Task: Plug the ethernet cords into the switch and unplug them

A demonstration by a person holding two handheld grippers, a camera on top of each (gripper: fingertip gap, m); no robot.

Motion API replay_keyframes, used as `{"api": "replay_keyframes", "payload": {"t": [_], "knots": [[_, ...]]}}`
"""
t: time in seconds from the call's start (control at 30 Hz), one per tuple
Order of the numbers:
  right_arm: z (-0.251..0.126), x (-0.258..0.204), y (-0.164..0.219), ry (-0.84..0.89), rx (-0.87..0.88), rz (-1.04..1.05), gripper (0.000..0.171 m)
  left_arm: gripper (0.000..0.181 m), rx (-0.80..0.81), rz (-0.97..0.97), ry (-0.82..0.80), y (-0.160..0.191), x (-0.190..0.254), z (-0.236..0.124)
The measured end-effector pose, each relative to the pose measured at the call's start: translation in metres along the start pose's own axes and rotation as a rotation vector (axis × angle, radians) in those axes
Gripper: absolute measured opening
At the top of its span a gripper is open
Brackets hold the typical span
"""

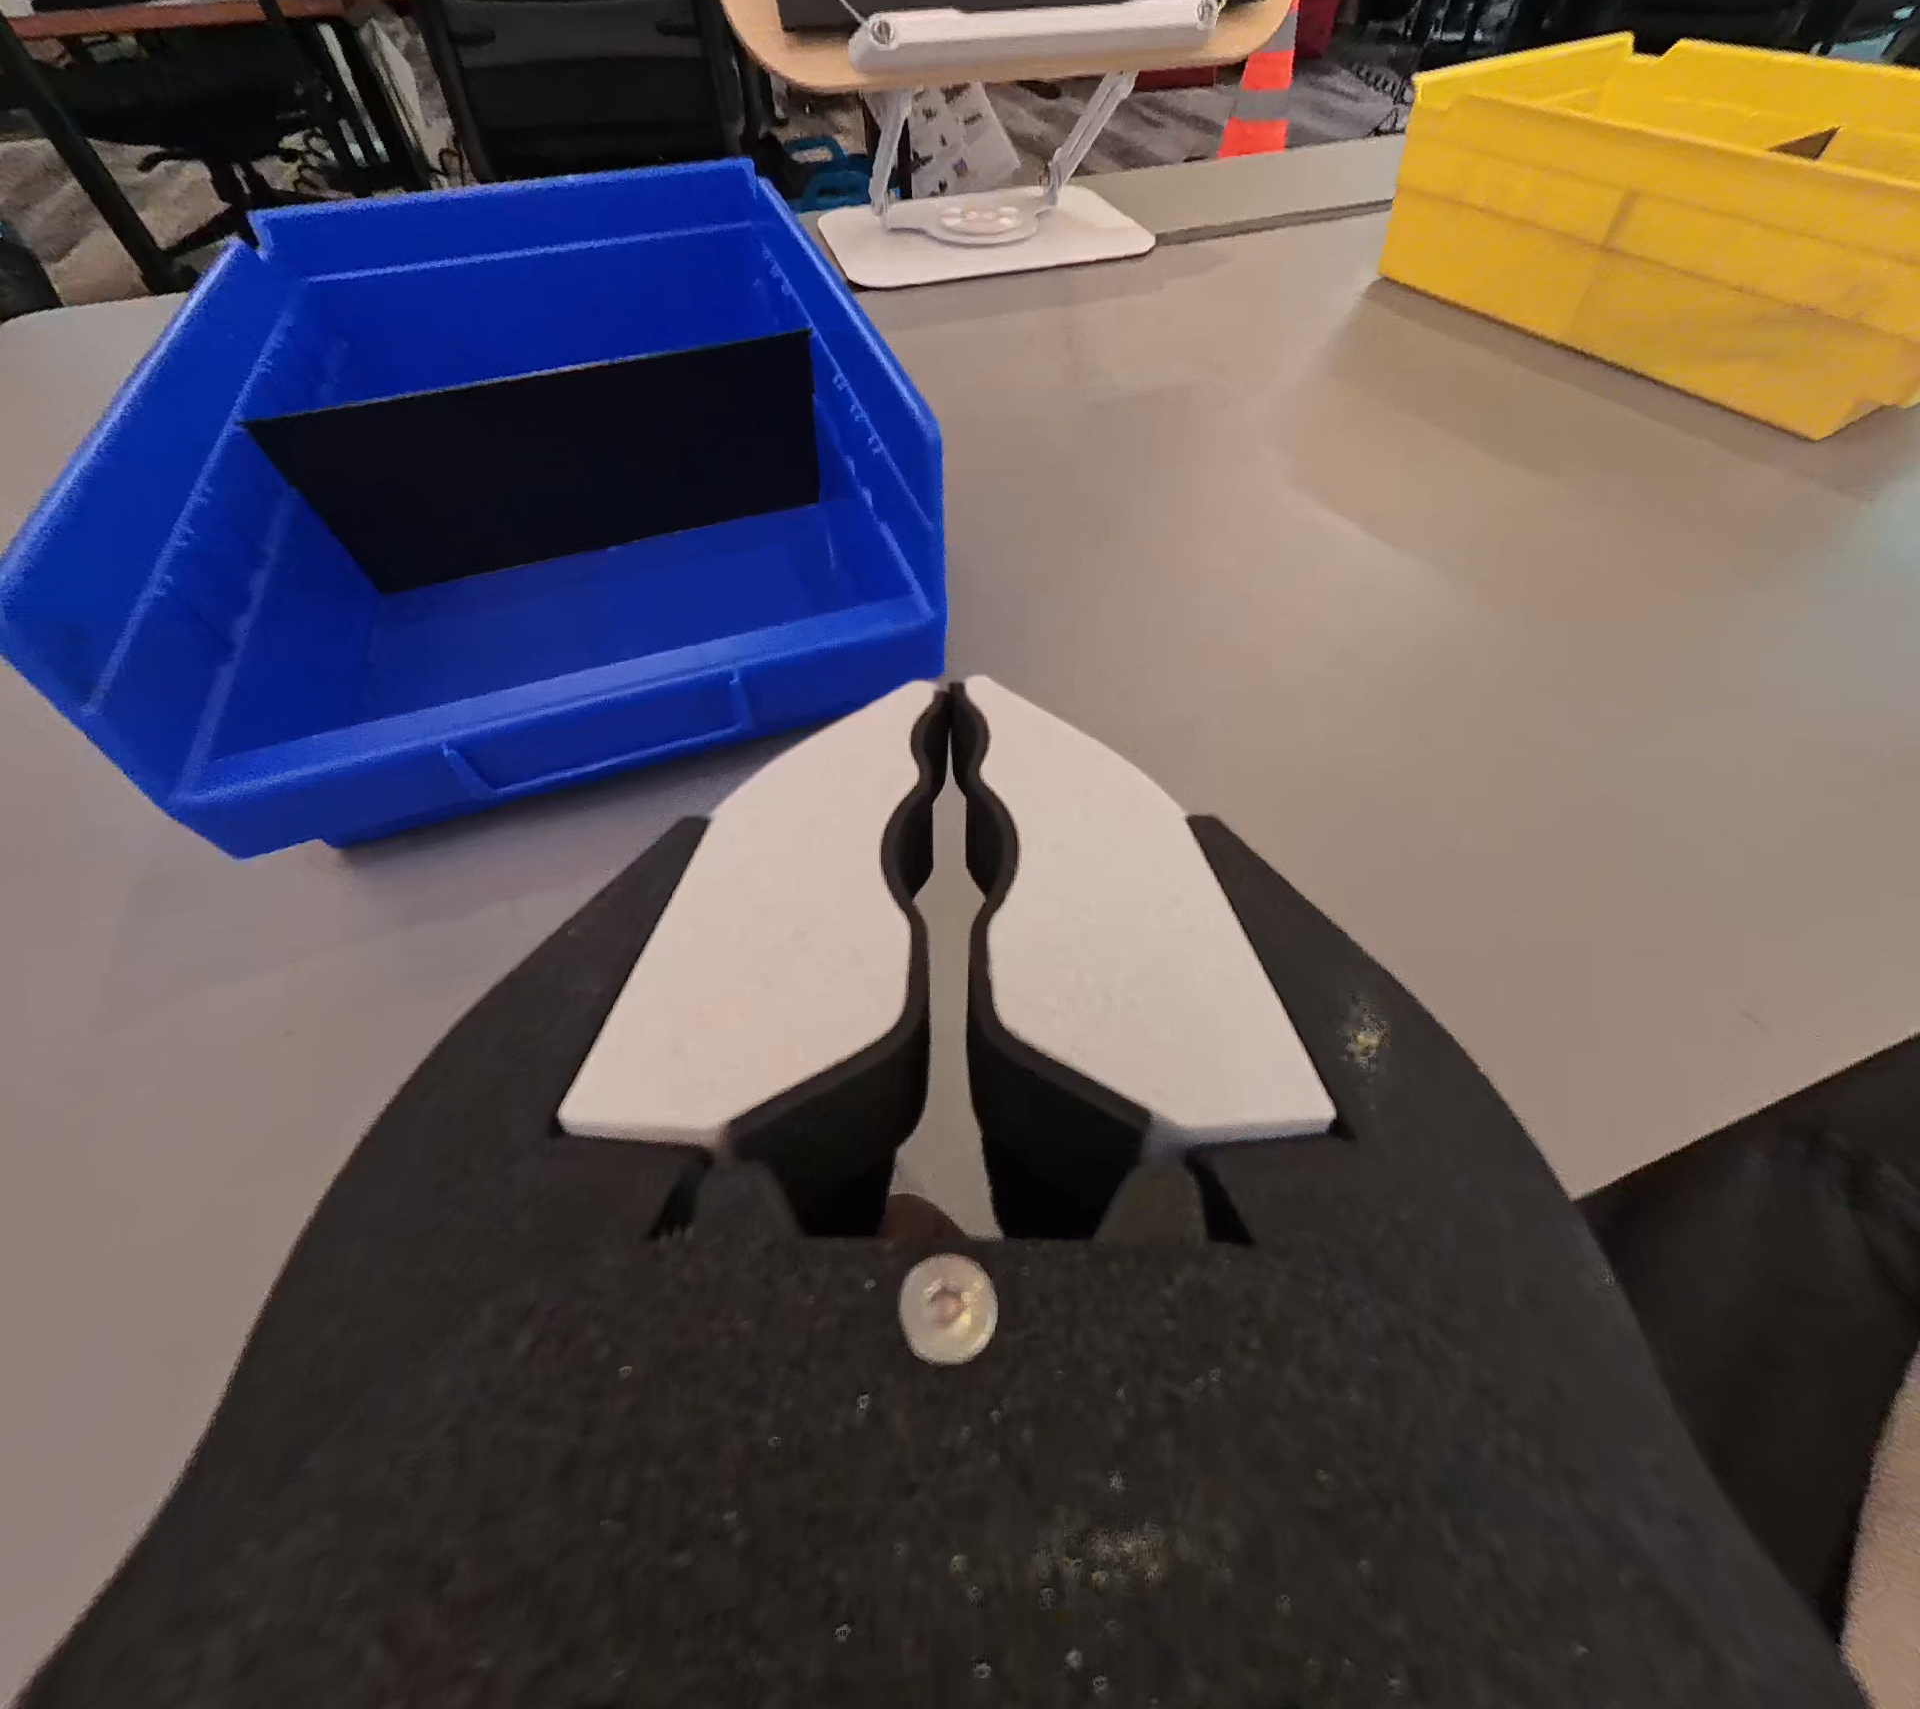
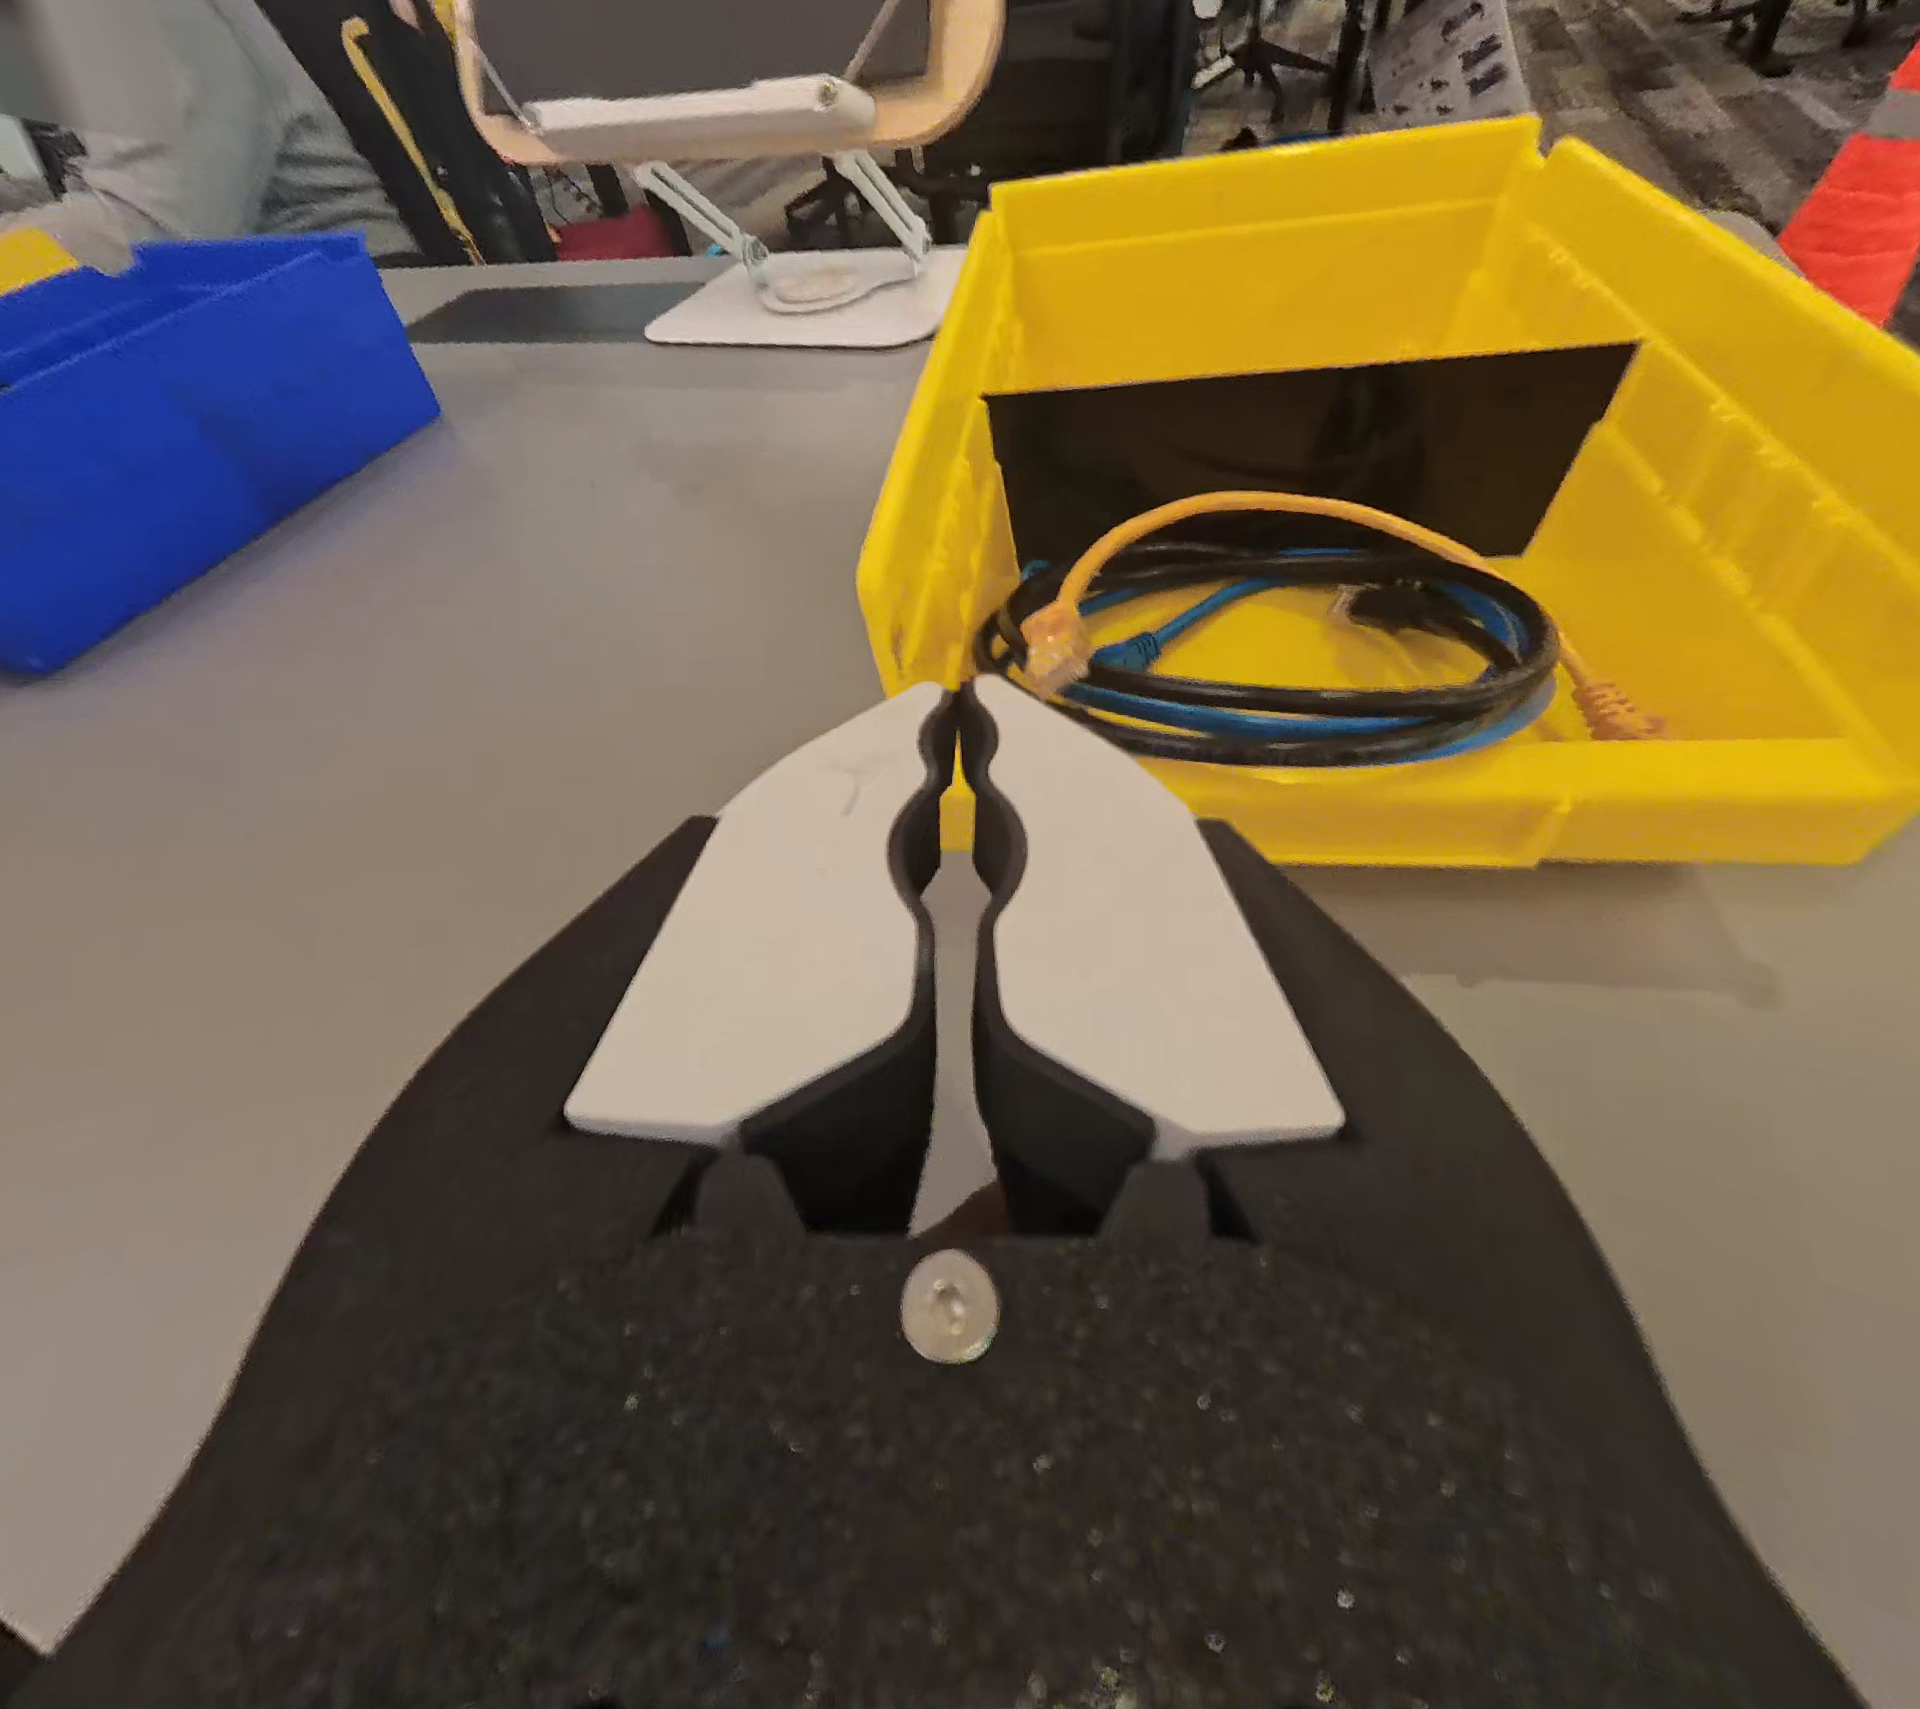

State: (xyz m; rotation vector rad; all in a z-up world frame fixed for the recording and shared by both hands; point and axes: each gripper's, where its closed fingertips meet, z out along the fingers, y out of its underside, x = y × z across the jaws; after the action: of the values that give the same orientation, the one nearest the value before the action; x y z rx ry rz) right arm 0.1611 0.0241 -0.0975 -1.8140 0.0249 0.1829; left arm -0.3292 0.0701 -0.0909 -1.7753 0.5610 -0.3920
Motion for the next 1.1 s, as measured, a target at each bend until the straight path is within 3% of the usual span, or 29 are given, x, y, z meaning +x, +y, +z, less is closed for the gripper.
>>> {"api": "replay_keyframes", "payload": {"t": [0.1, 0.17, 0.27, 0.4, 0.5, 0.63, 0.77, 0.83, 0.9, 0.97, 1.1], "knots": [[0.008, -0.020, -0.005, -0.071, 0.018, -0.040, 0.003, 0.000, -0.009, 0.001, -0.011, 0.005, -0.002, -0.004], [0.019, -0.037, 0.003, -0.115, -0.019, -0.073, 0.015, 0.000, -0.012, -0.005, -0.021, 0.007, -0.004, -0.008], [0.032, -0.044, 0.005, -0.027, -0.029, -0.165, 0.030, 0.000, -0.038, -0.014, -0.034, 0.014, -0.007, -0.012], [0.041, -0.033, 0.001, 0.135, -0.032, -0.223, 0.021, 0.000, -0.056, 0.001, -0.050, 0.020, -0.008, -0.016], [0.038, -0.029, -0.017, 0.207, 0.055, -0.270, 0.036, 0.000, -0.067, 0.014, -0.072, 0.024, -0.009, -0.021], [0.030, -0.014, -0.026, 0.258, 0.086, -0.202, 0.034, 0.006, -0.059, 0.003, -0.116, 0.027, -0.014, -0.031], [0.062, -0.023, 0.006, 0.102, -0.075, -0.061, 0.042, 0.018, -0.017, 0.001, -0.130, 0.021, -0.011, -0.035], [0.072, -0.034, 0.010, 0.082, -0.095, -0.065, 0.054, 0.019, -0.035, 0.028, -0.118, 0.022, -0.003, -0.035], [0.078, -0.054, 0.011, 0.041, -0.109, -0.092, 0.054, 0.020, -0.064, 0.024, -0.081, 0.023, 0.011, -0.030], [0.083, -0.082, 0.015, -0.029, -0.124, -0.133, 0.055, 0.022, -0.035, -0.017, -0.034, 0.013, 0.033, -0.019], [0.074, -0.130, 0.002, -0.141, -0.074, -0.166, 0.043, 0.048, -0.057, -0.037, 0.098, -0.011, 0.106, 0.029]]}}
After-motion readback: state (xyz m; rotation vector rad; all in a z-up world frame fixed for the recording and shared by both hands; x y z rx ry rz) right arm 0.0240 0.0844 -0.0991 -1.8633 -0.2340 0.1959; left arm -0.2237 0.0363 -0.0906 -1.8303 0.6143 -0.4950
